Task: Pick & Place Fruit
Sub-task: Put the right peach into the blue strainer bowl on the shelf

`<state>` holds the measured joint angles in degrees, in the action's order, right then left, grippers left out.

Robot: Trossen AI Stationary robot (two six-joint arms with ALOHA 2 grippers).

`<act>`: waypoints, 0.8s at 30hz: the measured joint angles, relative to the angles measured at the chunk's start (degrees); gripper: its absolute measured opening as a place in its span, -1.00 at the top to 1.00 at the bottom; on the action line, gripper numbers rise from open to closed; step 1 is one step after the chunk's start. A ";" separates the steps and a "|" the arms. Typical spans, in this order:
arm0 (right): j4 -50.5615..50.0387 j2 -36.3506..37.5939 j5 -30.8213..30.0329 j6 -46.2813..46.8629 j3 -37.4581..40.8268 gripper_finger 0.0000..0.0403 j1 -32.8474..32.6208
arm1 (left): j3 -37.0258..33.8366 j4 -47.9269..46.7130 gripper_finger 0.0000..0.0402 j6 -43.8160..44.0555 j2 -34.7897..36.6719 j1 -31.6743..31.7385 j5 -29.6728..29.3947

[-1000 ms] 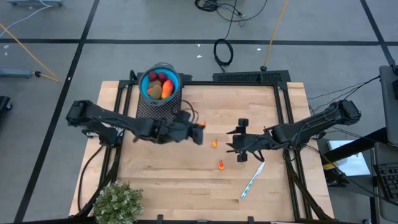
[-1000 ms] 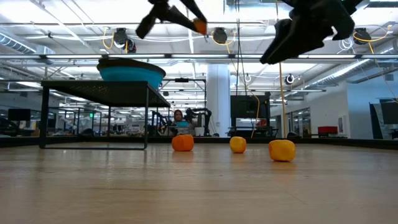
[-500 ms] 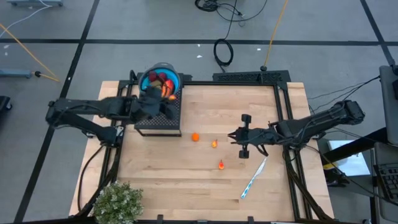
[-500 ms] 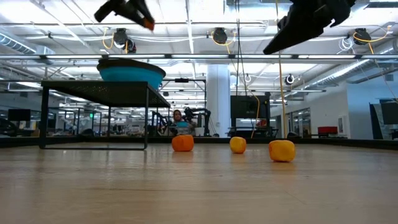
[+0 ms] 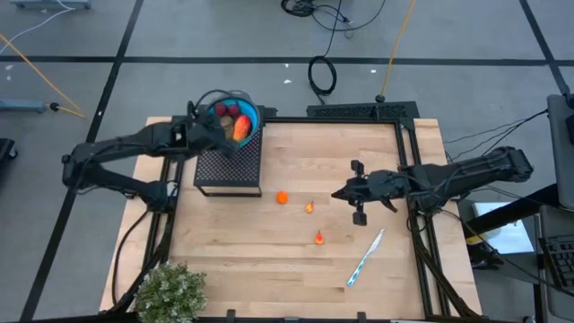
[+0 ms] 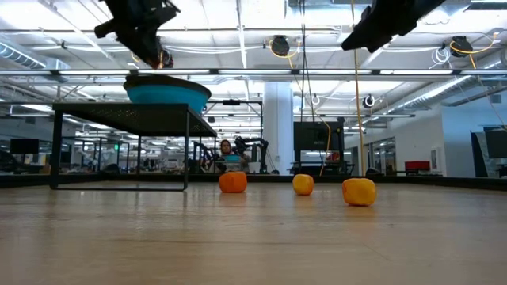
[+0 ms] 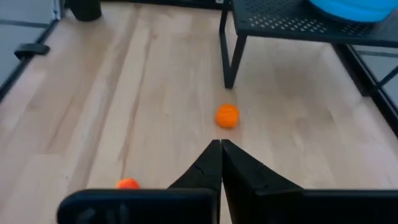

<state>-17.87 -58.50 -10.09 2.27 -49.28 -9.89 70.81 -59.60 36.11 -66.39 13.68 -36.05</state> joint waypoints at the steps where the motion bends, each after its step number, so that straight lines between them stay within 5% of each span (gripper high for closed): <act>1: 0.00 0.37 -0.04 0.00 0.00 0.99 0.13 | 0.00 -0.88 0.71 -0.63 0.14 1.37 1.08; 14: -0.44 3.35 -0.24 0.08 0.00 1.00 0.11 | -0.02 -3.72 0.66 -9.86 0.03 17.52 15.01; 24: -0.44 3.35 -0.30 0.08 0.00 1.00 0.11 | -0.02 -3.67 0.65 -11.84 0.02 20.17 19.27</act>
<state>-18.31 -55.16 -10.39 2.35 -49.28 -9.78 70.78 -63.26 24.27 -66.37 33.85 -16.78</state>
